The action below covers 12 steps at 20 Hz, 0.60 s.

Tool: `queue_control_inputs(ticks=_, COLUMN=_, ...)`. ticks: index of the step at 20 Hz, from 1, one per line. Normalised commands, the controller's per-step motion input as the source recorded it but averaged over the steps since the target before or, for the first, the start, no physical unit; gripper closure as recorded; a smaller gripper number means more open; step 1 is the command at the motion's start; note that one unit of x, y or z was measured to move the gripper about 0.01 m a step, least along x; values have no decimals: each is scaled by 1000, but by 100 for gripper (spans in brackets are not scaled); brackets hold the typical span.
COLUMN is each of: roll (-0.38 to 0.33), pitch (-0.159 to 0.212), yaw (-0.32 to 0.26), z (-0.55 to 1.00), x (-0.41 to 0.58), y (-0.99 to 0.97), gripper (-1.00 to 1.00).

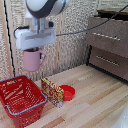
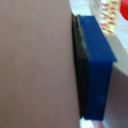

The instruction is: Move your gripper towards the pink mug and hold it gently. Lift the pink mug from the surface. Position it above the basket, lowering it gently until it is placed inside. Release the grip on the pink mug, completing the task.

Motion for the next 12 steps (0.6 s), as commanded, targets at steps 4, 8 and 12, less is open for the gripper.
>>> queue_control_inputs(ticks=4, roll=-7, pitch=0, yaw=-5, z=-612, x=321, y=573, gripper=100)
queue_control_inputs(ticks=8, roll=-27, pitch=0, yaw=-13, z=-644, x=379, y=413, gripper=100)
queue_control_inputs(ticks=12, roll=-44, pitch=4, yaw=-14, z=-462, x=364, y=366, gripper=100)
